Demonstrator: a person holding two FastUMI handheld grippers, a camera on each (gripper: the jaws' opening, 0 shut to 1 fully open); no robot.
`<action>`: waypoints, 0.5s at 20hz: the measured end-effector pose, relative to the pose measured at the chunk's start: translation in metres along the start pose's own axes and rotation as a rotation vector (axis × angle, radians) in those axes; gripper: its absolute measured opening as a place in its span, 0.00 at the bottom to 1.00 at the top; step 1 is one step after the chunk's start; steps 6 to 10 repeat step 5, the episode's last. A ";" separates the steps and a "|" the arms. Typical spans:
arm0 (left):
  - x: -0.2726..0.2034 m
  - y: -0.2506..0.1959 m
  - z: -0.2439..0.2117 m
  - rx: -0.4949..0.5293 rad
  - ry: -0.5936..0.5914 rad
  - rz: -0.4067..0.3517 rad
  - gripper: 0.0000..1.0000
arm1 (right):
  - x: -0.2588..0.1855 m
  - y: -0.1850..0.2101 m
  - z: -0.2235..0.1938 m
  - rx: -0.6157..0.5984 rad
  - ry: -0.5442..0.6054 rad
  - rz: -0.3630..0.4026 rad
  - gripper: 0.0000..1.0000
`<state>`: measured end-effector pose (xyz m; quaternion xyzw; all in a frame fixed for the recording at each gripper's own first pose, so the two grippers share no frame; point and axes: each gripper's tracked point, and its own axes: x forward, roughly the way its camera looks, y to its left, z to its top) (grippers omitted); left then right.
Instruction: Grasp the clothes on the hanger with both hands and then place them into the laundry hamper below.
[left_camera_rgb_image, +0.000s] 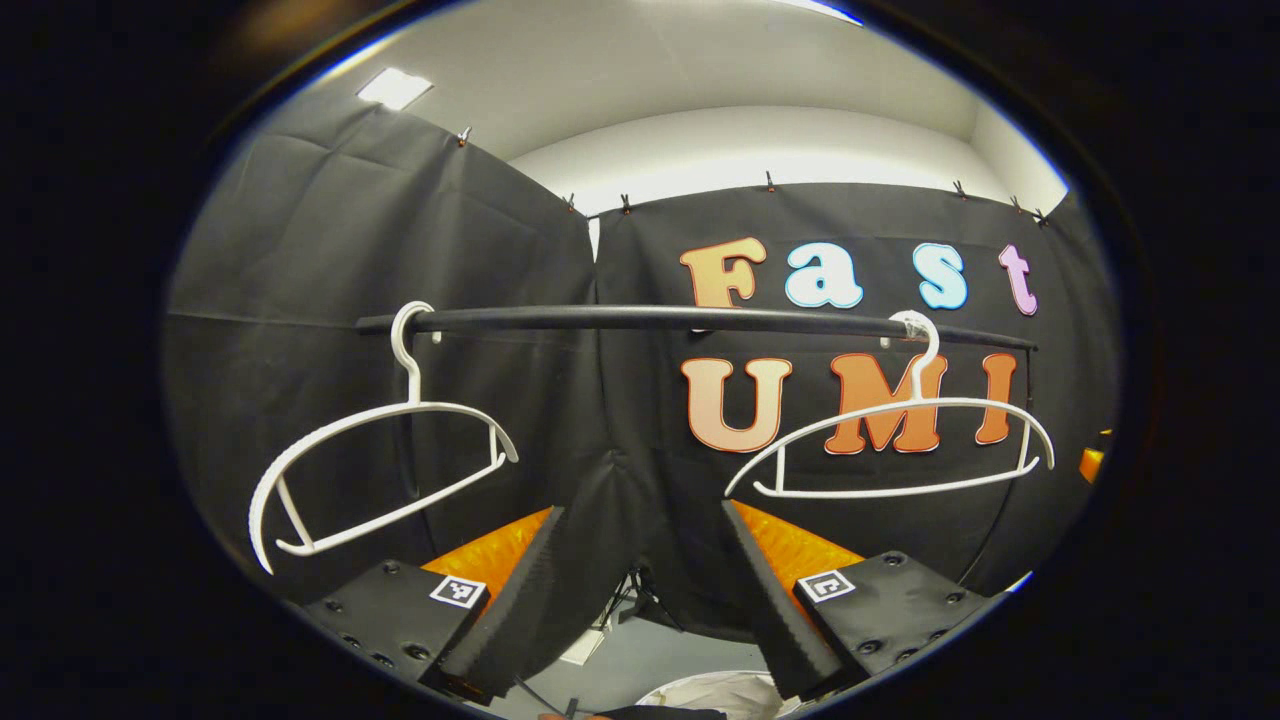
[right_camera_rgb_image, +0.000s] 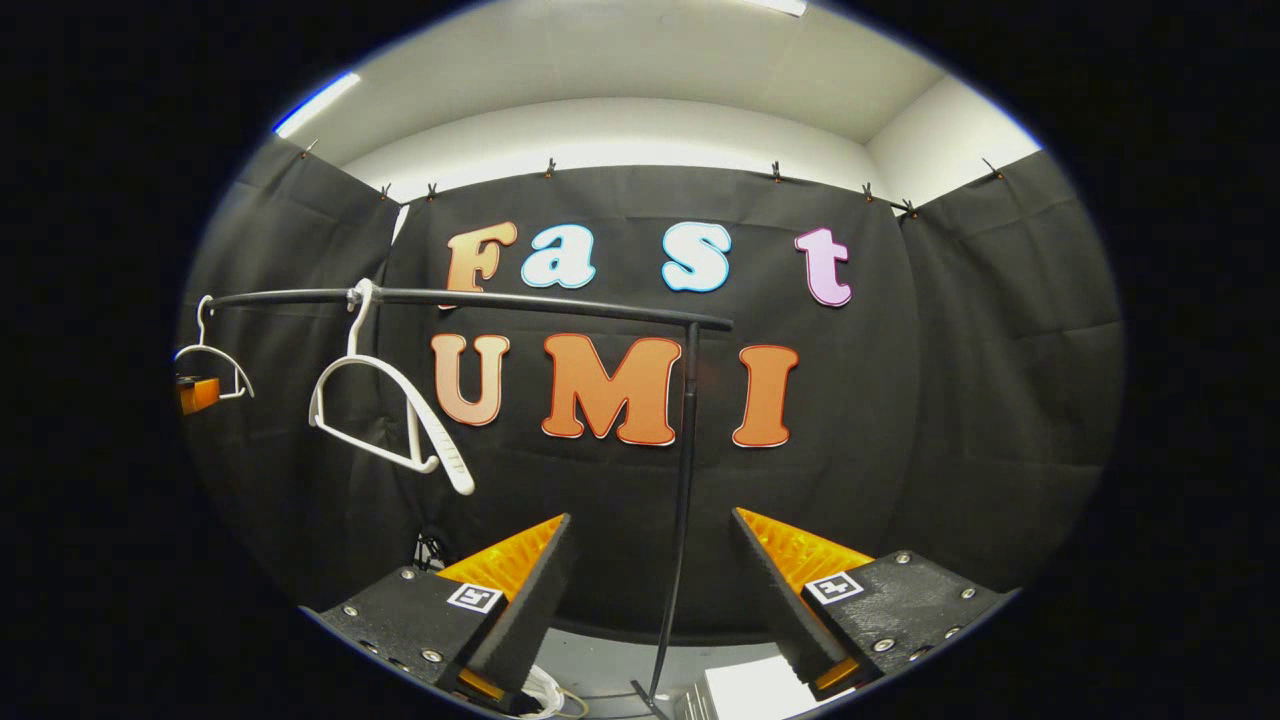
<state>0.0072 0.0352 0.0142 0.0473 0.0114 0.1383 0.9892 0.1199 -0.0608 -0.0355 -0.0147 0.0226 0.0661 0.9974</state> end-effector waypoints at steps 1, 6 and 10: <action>0.000 0.004 0.000 0.004 0.001 -0.001 0.98 | -0.003 0.004 0.001 0.006 0.000 0.000 1.00; -0.005 0.022 0.003 0.008 0.002 -0.010 0.96 | -0.017 0.027 0.009 0.007 -0.011 0.006 1.00; -0.005 0.022 0.003 0.008 0.002 -0.010 0.96 | -0.017 0.027 0.009 0.007 -0.011 0.006 1.00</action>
